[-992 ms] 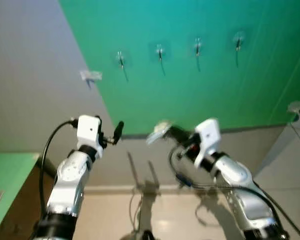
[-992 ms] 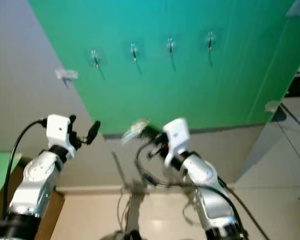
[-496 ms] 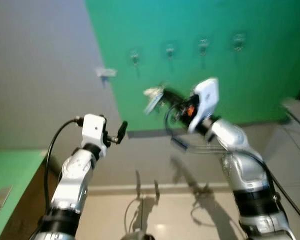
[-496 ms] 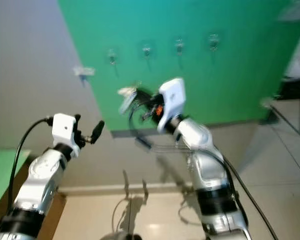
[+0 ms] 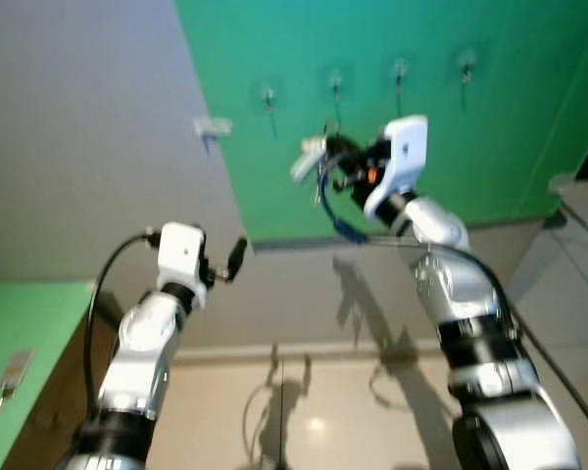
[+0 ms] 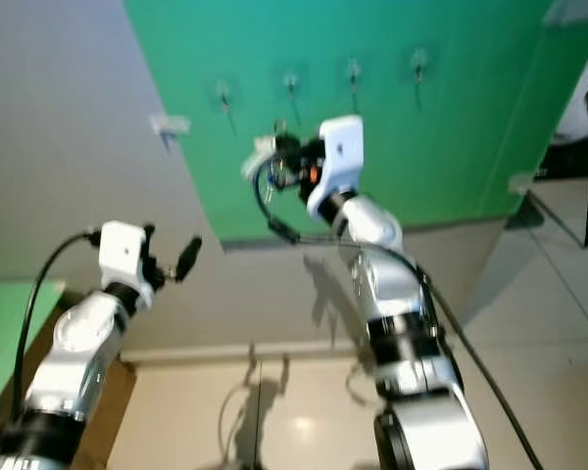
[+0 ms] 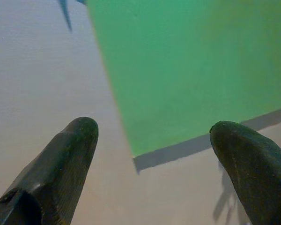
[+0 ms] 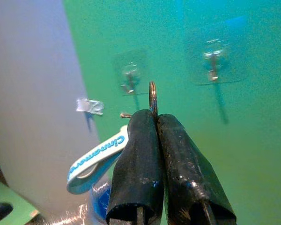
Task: Hang keys on a hook
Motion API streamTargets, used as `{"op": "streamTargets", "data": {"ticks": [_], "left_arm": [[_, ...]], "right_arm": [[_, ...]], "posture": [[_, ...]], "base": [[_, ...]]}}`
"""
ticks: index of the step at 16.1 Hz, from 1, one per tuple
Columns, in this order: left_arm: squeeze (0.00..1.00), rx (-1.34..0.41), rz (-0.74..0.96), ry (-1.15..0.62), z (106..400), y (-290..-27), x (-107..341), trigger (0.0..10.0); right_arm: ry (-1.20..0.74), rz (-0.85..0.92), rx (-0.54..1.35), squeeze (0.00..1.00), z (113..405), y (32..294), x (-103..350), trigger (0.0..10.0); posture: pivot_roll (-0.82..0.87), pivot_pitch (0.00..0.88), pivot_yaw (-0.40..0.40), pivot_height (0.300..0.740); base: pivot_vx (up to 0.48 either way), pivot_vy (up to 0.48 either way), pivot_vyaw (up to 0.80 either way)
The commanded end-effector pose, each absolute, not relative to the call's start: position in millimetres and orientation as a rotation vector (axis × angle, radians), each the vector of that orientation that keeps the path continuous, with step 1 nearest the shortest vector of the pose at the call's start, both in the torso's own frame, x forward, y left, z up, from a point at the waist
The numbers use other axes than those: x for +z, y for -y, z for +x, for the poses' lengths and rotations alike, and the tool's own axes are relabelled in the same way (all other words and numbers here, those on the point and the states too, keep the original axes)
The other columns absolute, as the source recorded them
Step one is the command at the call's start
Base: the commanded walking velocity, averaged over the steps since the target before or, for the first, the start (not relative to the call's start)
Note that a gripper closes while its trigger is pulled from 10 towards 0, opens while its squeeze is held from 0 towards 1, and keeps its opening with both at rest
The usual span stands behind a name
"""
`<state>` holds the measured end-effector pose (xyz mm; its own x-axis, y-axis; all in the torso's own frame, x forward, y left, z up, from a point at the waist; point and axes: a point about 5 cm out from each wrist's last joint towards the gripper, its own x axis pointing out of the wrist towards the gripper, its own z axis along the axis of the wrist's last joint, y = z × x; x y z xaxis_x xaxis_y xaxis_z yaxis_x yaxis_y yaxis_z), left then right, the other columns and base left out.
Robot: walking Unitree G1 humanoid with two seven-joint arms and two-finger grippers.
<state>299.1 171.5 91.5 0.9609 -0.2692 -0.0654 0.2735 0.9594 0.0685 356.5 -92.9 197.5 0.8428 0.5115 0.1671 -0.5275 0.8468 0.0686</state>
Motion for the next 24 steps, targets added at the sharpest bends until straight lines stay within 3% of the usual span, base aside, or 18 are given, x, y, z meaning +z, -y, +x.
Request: {"op": "streamTargets", "data": {"ticks": [1,4,5,6,11,14,18,24], "left_arm": [[0.0,-0.266,0.093,-0.042,299.8,-174.2,96.2,10.0],[0.0,-0.276,0.105,-0.033,298.7,-172.2,96.8,10.0],[0.0,-0.289,0.105,-0.011,293.9,-169.8,98.4,10.0],[0.0,-0.29,0.089,0.019,284.9,-169.9,101.6,10.0],[0.0,-0.233,0.046,0.006,227.8,-170.2,95.0,10.0],[0.0,-0.213,0.11,-0.053,210.7,-167.2,83.4,10.0],[0.0,-0.265,0.091,0.038,224.0,-154.5,101.8,10.0],[0.0,-0.275,0.098,0.055,238.5,-155.7,112.9,10.0]], "right_arm": [[0.176,0.115,0.56,0.0,359.3,89.4,205.5,0.0],[0.175,0.07,0.581,0.0,353.7,89.5,200.0,0.0],[0.179,0.009,0.5,0.0,342.3,101.8,186.6,0.0],[0.208,-0.055,0.367,0.0,328.0,121.7,175.2,0.0],[0.099,-0.19,0.178,0.0,234.0,178.9,120.9,0.0],[0.017,-0.174,0.093,0.0,209.1,197.6,103.2,0.0],[0.07,-0.099,0.147,0.0,217.8,175.3,110.4,0.0],[0.104,-0.079,0.149,0.0,225.5,169.1,122.7,0.0]], "posture": [[-0.23,0.0,0.147,0.74],[-0.22,0.0,0.137,0.74],[-0.22,0.0,0.123,0.74],[-0.22,0.0,0.125,0.74],[-0.26,0.0,0.121,0.74],[-0.27,0.0,0.119,0.74],[-0.27,0.0,0.125,0.74],[-0.28,0.0,0.14,0.74]], "base": [[0.0,0.0,0.0],[0.0,0.0,0.0],[0.0,0.0,0.0],[0.0,0.0,0.0],[0.0,0.0,0.0],[0.0,0.0,0.0],[0.227,0.0,0.0],[0.454,0.0,0.0]]}}
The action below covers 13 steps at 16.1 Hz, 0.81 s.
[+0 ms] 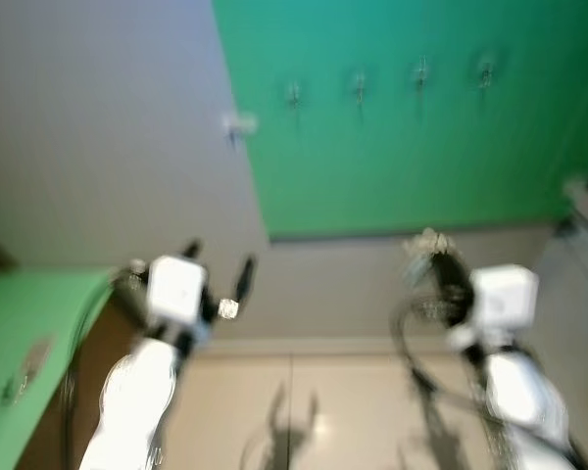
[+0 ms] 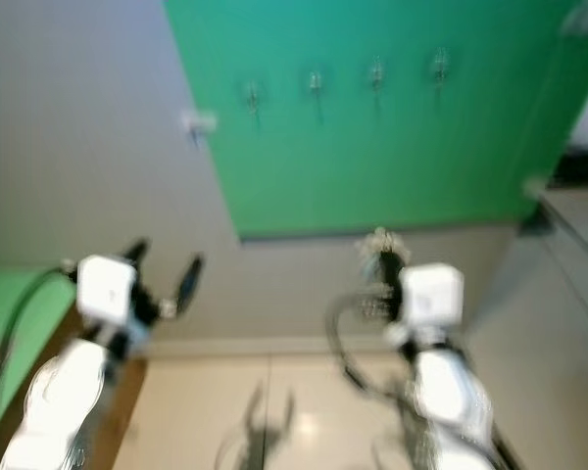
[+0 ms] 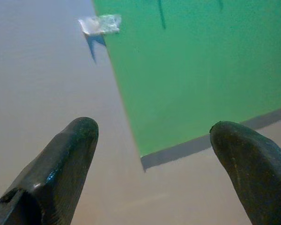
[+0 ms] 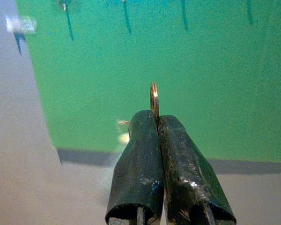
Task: Hang keys on a hook
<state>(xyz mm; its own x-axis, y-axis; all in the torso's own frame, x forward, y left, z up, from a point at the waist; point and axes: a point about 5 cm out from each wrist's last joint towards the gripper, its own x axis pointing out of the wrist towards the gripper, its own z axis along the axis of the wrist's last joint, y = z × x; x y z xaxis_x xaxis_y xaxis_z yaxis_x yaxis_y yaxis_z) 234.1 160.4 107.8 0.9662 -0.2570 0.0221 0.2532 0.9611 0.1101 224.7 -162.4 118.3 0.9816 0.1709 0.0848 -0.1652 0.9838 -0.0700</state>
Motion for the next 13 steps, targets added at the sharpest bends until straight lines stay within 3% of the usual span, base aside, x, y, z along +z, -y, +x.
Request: {"op": "streamTargets", "data": {"ticks": [1,8,10,13], "left_arm": [[0.0,-0.268,0.104,0.043,243.6,-157.0,113.2,10.0],[0.0,-0.306,0.136,0.028,255.4,-150.9,117.3,10.0],[0.0,-0.312,0.123,0.032,256.3,-148.2,117.5,10.0],[0.0,-0.3,0.132,0.036,258.5,-148.0,118.7,10.0]], "right_arm": [[0.108,-0.077,0.155,0.0,227.7,166.6,124.4,0.0],[0.115,-0.054,0.196,0.0,232.5,157.9,130.3,0.0],[0.105,-0.029,0.293,0.0,236.7,150.7,136.2,0.0],[0.089,0.025,0.56,0.0,238.7,132.0,160.3,0.0]], "posture": [[-0.28,0.0,0.142,0.74],[-0.28,0.0,0.15,0.74],[-0.29,0.0,0.151,0.74],[-0.29,0.0,0.152,0.74]], "base": [[0.454,0.0,0.0],[0.478,0.0,0.0],[0.48,0.0,0.0],[0.0,0.0,0.0]]}}
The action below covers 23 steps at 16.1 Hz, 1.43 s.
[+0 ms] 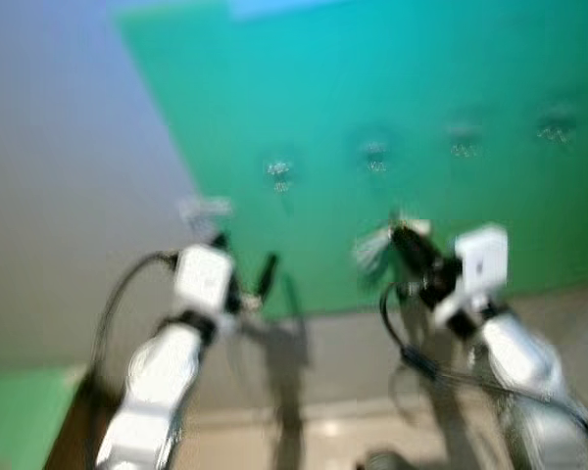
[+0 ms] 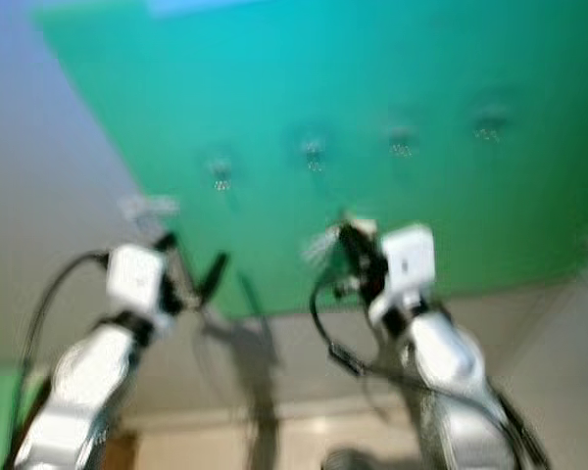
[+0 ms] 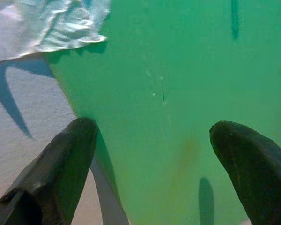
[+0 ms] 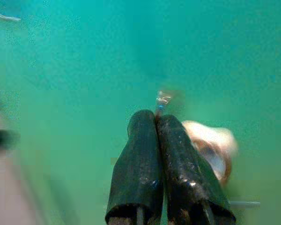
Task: Hang keys on a hook
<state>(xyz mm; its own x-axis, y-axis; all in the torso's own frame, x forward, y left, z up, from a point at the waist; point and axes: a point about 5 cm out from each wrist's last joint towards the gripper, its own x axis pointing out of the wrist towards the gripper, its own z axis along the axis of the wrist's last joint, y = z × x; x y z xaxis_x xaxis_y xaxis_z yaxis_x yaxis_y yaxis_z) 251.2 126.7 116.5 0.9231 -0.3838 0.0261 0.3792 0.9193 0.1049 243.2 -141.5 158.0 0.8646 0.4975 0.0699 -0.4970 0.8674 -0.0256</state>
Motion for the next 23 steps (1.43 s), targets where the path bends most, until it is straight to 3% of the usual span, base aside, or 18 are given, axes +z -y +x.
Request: {"op": "streamTargets", "data": {"ticks": [1,5,10,14,17,23], "left_arm": [[0.0,-0.297,0.124,0.031,257.9,-148.0,117.8,10.0],[0.0,-0.292,0.113,0.022,257.7,-147.5,115.6,10.0],[0.0,-0.284,0.107,0.012,260.6,-148.7,113.7,10.0],[0.0,-0.292,0.099,0.004,257.4,-146.9,111.2,10.0],[0.0,-0.291,0.096,-0.002,255.9,-148.8,109.9,10.0],[0.0,-0.299,0.093,-0.012,253.1,-147.9,107.1,10.0]], "right_arm": [[0.07,0.029,0.688,0.0,234.2,127.6,171.7,0.0],[0.06,0.035,0.762,0.0,236.0,128.9,185.6,0.0],[0.213,0.024,0.684,0.0,265.4,143.7,237.5,0.0],[0.214,0.062,0.665,0.0,271.9,149.4,245.4,0.0],[0.152,0.173,0.68,0.0,266.7,150.4,237.5,0.0],[0.061,0.173,0.766,0.0,242.3,142.2,226.7,0.0]], "posture": [[-0.29,0.0,0.15,0.74],[-0.29,0.0,0.147,0.74],[-0.29,0.0,0.146,0.74],[-0.28,0.0,0.142,0.74],[-0.28,0.002,0.139,0.74],[-0.3,0.027,0.141,0.74]], "base": [[0.0,0.0,0.0],[0.0,0.0,0.0],[0.0,0.0,0.0],[0.0,0.0,0.0],[0.0,0.0,0.0],[0.0,0.0,0.0]]}}
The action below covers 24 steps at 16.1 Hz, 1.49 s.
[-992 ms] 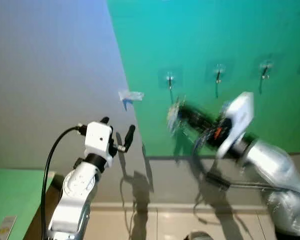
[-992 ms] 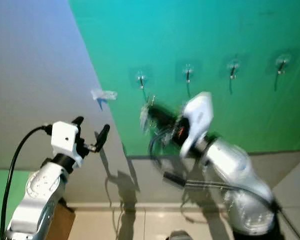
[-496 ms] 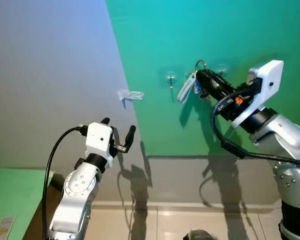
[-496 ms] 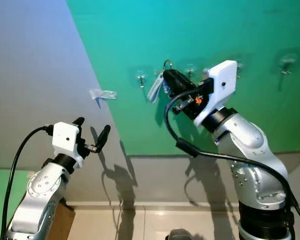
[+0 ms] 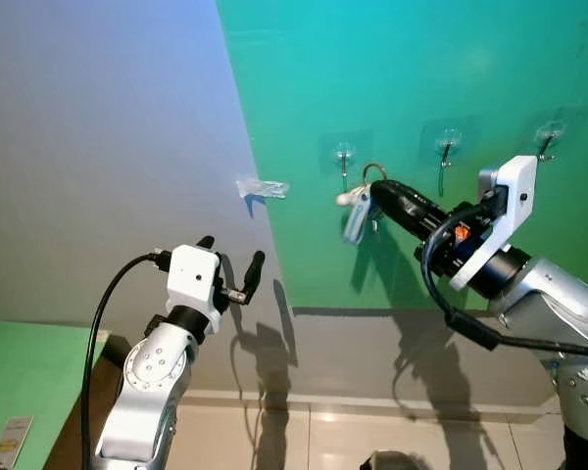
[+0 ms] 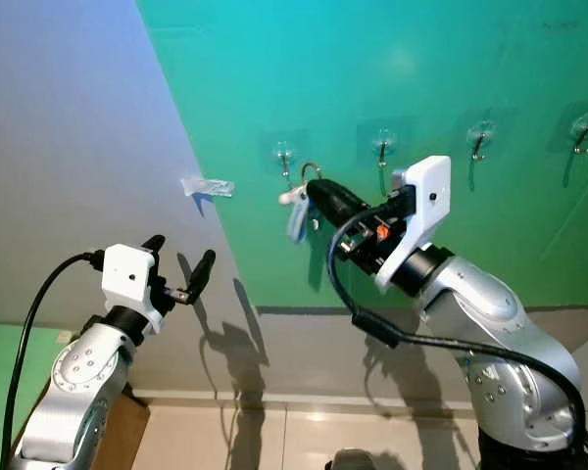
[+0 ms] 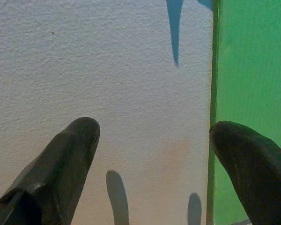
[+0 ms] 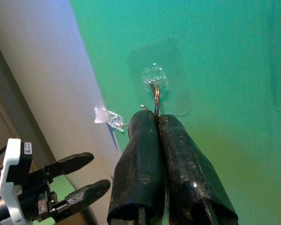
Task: Hang keys on a hook
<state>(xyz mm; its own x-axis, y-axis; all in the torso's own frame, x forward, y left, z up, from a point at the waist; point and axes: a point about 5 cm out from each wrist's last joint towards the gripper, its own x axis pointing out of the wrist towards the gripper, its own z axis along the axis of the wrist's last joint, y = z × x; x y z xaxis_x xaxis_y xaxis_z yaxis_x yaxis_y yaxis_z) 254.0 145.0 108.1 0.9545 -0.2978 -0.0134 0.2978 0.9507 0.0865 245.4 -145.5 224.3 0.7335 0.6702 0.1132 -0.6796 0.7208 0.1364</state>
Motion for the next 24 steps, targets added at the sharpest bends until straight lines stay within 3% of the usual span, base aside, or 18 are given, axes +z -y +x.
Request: {"op": "streamTargets", "data": {"ticks": [1,8,24], "left_arm": [[0.0,-0.303,0.093,-0.012,253.7,-146.5,106.9,10.0],[0.0,-0.376,0.122,-0.071,243.0,-138.3,90.0,10.0],[0.0,-0.43,0.144,-0.06,254.2,-135.1,88.9,10.0]], "right_arm": [[0.062,0.159,0.751,0.0,242.1,143.4,226.7,0.0],[0.026,0.118,0.638,0.0,250.8,169.5,221.8,0.0],[0.038,0.203,0.625,0.0,244.7,187.9,227.3,0.0]], "posture": [[-0.3,0.029,0.141,0.74],[-0.31,0.029,0.14,0.74],[-0.35,0.0,0.179,0.74]], "base": [[0.0,0.0,0.0],[0.0,0.0,0.0],[0.0,0.0,0.0]]}}
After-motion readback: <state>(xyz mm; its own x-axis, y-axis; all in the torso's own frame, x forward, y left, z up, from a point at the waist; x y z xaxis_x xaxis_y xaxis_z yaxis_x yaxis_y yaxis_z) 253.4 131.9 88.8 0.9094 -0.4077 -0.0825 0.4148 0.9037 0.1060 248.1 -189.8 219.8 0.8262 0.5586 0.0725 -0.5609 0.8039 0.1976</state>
